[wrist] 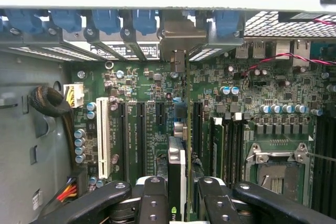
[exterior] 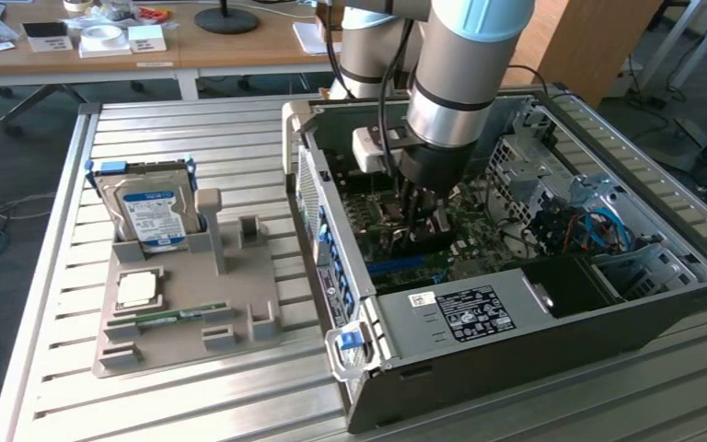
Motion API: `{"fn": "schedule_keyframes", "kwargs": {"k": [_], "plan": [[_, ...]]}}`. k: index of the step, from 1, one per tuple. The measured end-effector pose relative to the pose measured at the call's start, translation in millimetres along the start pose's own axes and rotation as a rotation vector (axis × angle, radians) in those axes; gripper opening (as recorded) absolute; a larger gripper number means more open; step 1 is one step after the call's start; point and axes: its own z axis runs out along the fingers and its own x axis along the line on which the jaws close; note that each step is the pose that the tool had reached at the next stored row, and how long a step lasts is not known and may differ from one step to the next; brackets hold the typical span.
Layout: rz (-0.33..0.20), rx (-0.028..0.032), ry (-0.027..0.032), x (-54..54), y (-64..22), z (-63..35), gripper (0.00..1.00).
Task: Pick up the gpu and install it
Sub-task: 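Insert the gpu into the slot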
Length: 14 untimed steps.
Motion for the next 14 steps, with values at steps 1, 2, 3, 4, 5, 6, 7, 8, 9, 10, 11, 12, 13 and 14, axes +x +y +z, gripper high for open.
{"fn": "schedule_keyframes", "kwargs": {"k": [1, 2, 3, 4, 5, 6, 7, 8, 9, 10, 11, 12, 13, 14], "plan": [[0.000, -0.0001, 0.0003, 0.1, 0.0, 0.6, 0.27], [0.000, -0.0001, 0.0003, 0.1, 0.1, 1.0, 0.27], [0.000, -0.0002, 0.0004, 0.1, 0.1, 1.3, 0.27], [0.000, -0.0002, 0.0004, 0.1, 0.1, 1.7, 0.27], [0.000, -0.0001, 0.0002, 0.1, 0.1, 2.1, 0.27], [0.000, -0.0001, 0.0002, 0.1, 0.1, 2.6, 0.27], [0.000, -0.0001, 0.0001, 0.1, 0.1, 3.1, 0.27], [0.000, -0.0002, 0.0003, 0.2, 0.1, 3.5, 0.27], [0.000, -0.0002, 0.0002, 0.1, 0.1, 4.0, 0.27], [0.000, -0.0001, 0.0002, 0.2, 0.2, 4.7, 0.27], [0.000, -0.0001, 0.0002, 0.2, 0.1, 5.5, 0.27], [0.000, -0.0001, 0.0002, 0.2, 0.2, 6.2, 0.27], [0.000, -0.0001, 0.0003, 0.2, 0.2, 6.9, 0.27], [0.000, -0.0002, 0.0003, 0.3, 0.2, 7.5, 0.27]]}}
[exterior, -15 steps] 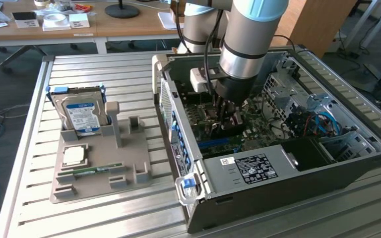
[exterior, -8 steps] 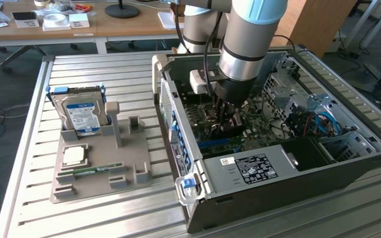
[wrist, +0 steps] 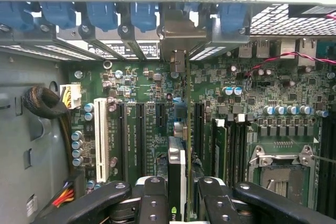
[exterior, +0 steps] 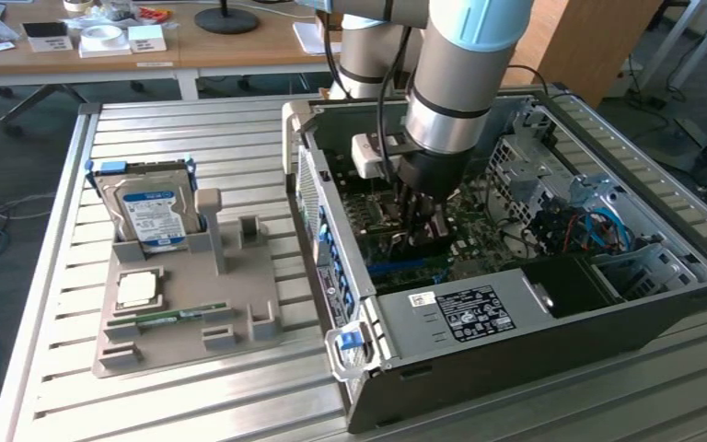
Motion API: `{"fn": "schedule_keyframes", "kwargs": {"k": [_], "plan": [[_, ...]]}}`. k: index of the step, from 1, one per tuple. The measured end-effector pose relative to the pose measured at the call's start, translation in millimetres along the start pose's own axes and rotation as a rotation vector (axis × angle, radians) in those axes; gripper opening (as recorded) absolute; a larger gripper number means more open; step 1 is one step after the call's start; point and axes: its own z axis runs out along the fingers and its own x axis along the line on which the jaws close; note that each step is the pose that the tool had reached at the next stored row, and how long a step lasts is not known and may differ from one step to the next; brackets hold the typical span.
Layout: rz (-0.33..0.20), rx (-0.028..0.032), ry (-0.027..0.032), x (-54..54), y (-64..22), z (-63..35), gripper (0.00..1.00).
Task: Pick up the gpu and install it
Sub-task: 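Insert the gpu into the slot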
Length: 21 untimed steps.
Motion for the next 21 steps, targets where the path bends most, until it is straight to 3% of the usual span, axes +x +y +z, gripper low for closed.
{"fn": "schedule_keyframes", "kwargs": {"k": [21], "plan": [[0.000, 0.0000, 0.0001, 0.2, 0.1, 4.5, 0.27]]}}
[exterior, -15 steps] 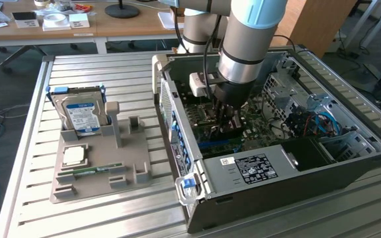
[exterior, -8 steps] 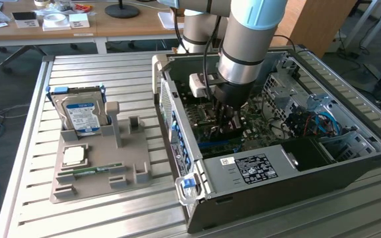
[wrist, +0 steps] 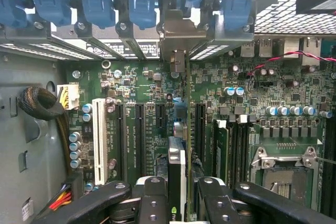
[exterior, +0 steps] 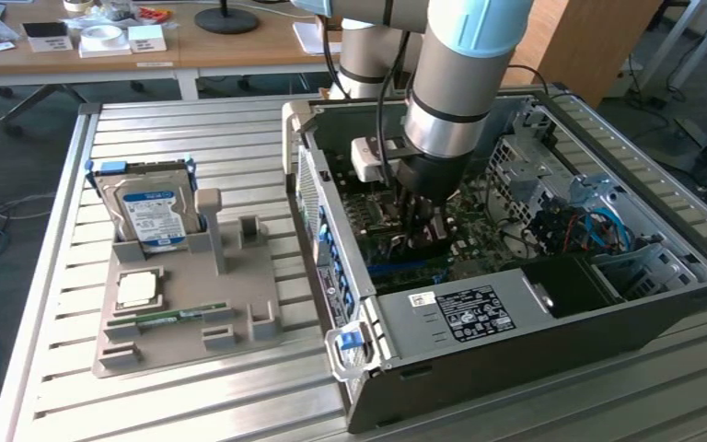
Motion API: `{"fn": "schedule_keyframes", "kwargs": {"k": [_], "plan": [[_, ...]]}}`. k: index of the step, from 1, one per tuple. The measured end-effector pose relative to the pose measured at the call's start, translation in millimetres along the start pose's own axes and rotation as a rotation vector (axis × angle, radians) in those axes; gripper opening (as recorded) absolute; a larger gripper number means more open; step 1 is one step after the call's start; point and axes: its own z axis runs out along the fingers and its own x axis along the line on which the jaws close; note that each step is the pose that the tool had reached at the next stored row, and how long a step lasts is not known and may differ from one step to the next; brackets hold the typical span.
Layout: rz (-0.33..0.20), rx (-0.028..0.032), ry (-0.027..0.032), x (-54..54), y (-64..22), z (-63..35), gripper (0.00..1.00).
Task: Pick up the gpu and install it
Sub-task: 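Insert the gpu into the slot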
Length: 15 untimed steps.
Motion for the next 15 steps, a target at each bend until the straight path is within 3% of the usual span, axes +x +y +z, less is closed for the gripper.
{"fn": "schedule_keyframes", "kwargs": {"k": [15], "plan": [[0.014, 0.0004, 0.0002, -0.2, 1.8, 1.9, 0.27]]}}
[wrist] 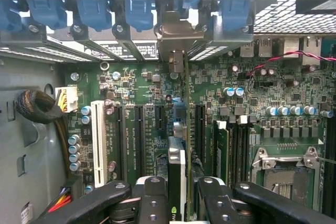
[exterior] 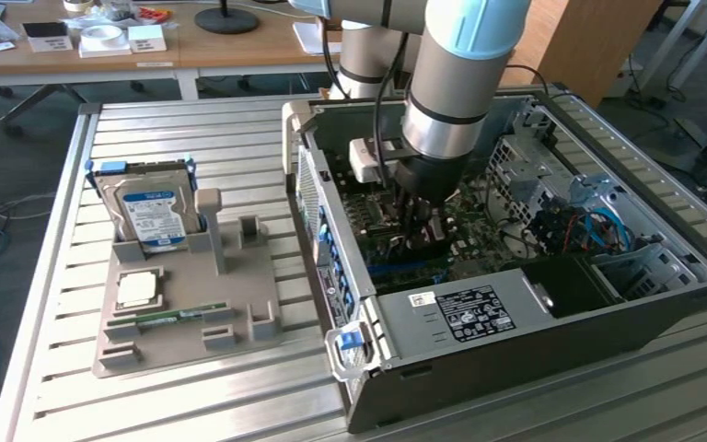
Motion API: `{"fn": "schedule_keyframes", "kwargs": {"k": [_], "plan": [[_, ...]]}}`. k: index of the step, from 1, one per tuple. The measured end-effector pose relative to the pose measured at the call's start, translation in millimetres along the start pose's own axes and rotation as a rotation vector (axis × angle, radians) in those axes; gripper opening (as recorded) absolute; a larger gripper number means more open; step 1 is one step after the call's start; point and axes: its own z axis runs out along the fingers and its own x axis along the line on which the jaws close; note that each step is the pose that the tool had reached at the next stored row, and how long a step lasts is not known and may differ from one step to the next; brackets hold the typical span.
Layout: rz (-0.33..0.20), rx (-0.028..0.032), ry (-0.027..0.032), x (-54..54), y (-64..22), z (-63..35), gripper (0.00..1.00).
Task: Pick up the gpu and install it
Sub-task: 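Insert the gpu into the slot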
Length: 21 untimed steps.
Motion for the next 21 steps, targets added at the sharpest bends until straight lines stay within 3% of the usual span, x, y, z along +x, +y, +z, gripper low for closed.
{"fn": "schedule_keyframes", "kwargs": {"k": [21], "plan": [[0.006, 0.0002, 0.0003, 0.1, 0.1, 2.7, 0.27]]}}
